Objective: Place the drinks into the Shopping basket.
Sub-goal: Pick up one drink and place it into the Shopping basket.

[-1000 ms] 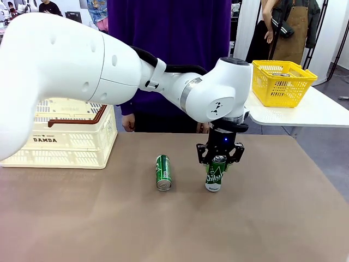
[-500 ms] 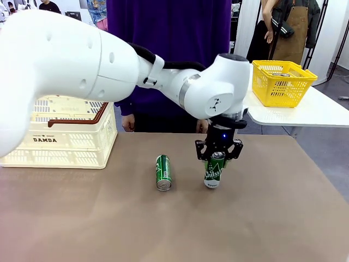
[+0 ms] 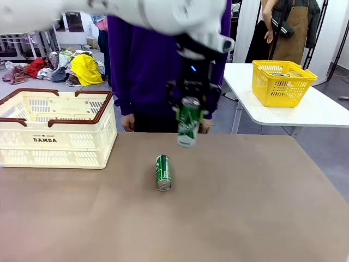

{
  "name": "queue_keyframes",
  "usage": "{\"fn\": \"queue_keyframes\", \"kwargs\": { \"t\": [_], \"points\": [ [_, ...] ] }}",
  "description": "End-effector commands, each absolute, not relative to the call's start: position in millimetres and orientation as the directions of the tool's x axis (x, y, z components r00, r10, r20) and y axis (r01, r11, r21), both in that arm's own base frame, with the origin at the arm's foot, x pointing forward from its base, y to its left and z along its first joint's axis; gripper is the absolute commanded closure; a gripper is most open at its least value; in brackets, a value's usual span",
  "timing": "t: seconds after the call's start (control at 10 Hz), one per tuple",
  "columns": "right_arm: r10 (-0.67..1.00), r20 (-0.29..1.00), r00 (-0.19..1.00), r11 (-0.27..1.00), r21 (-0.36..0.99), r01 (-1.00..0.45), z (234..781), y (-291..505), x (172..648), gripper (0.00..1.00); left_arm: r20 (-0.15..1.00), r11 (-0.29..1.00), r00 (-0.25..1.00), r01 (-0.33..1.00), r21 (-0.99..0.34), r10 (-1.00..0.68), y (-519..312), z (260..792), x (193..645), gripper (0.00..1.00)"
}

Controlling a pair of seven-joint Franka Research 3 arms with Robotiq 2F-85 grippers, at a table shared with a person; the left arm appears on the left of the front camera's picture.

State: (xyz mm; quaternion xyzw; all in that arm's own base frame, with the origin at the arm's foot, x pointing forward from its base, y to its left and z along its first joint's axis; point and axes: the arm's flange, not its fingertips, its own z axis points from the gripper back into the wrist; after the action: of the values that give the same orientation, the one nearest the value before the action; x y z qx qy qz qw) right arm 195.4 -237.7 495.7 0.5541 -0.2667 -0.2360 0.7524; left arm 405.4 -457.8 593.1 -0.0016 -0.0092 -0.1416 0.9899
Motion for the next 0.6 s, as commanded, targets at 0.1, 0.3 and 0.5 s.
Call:
{"fn": "queue_keyframes", "kwargs": {
  "t": [0.1, 0.3, 0.5],
  "points": [
    [-0.650, 0.164, 0.742, 0.273, 0.962, 0.026, 497, -239, 197, 0.00, -0.039, 0.933, 0.932, 0.359, -0.035, -0.360, -402, 627, 407, 1.00],
    [-0.650, 0.164, 0.742, 0.273, 0.962, 0.026, 497, -239, 197, 0.00, 0.052, 0.969, 0.968, 0.247, 0.018, -0.247, -371, 616, 387, 1.00],
    [-0.650, 0.164, 0.742, 0.273, 0.962, 0.026, 497, -239, 197, 0.00, -0.033, 0.932, 0.932, 0.362, -0.008, -0.362, -395, 636, 409, 1.00]
  ]
}}
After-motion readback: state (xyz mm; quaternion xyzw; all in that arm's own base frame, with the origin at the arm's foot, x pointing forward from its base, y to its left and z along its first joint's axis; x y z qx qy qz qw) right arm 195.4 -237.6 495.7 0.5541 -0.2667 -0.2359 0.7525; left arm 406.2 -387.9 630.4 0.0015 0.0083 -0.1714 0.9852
